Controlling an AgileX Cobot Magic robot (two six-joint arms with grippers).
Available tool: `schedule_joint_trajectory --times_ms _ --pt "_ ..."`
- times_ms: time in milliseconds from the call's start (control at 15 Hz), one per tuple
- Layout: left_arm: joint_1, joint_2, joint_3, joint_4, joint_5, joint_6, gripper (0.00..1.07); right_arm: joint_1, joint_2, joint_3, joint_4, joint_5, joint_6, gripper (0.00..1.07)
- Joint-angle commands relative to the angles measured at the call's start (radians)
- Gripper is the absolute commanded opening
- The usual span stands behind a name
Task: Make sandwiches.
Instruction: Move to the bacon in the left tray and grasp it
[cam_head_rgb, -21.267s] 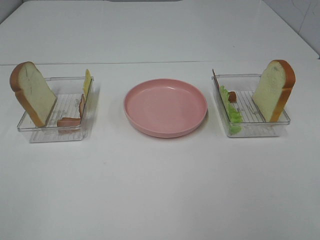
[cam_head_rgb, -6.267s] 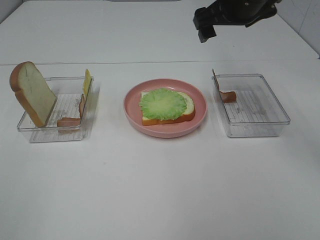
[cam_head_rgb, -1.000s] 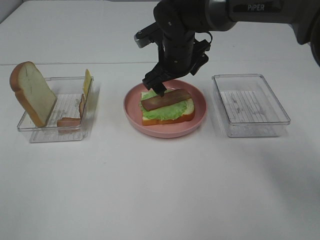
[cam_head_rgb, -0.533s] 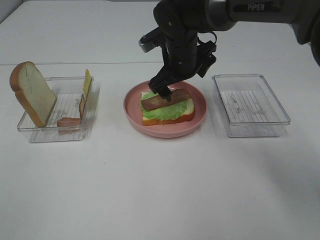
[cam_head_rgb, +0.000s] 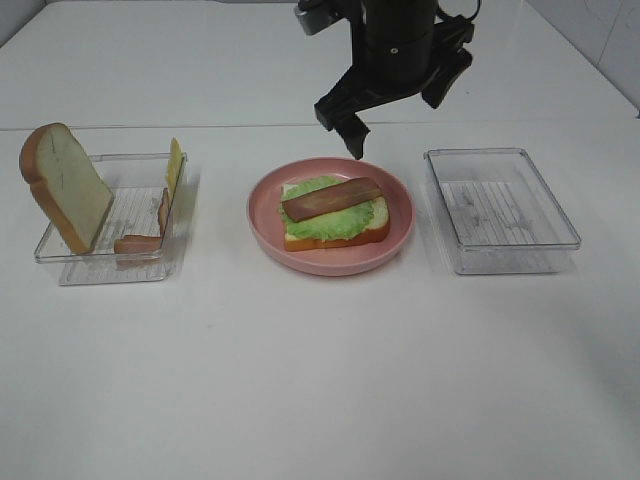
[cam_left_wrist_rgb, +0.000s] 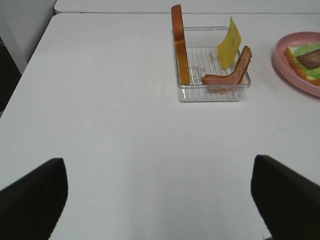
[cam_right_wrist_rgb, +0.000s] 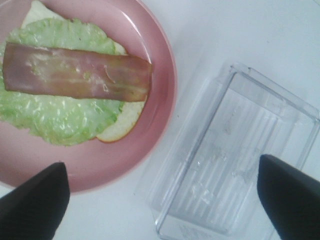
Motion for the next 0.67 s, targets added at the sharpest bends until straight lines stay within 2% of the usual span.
schedule_joint_trajectory --times_ms 67,200,333,533,667 --pt "0.000 -0.016 0.001 -0.007 -0.004 0.002 0.91 -0.039 -0.054 -0.004 0.041 0.092 -0.031 0.99" --pt "0.000 -0.016 0.001 -0.007 -0.004 0.002 0.91 -0.100 -0.106 0.001 0.115 0.193 -0.061 0.99" --pt "0.000 -0.016 0.001 -0.007 -0.004 0.002 0.91 -0.142 -0.156 0.046 0.147 0.193 -0.061 0.99" --pt "0.000 -0.016 0.001 -0.007 -0.004 0.002 0.91 -0.224 -0.307 0.247 0.172 0.163 -0.060 0.99" --pt "0.000 -0.016 0.001 -0.007 -0.004 0.002 0.91 -0.242 -0.384 0.345 0.176 0.130 -0.055 0.99"
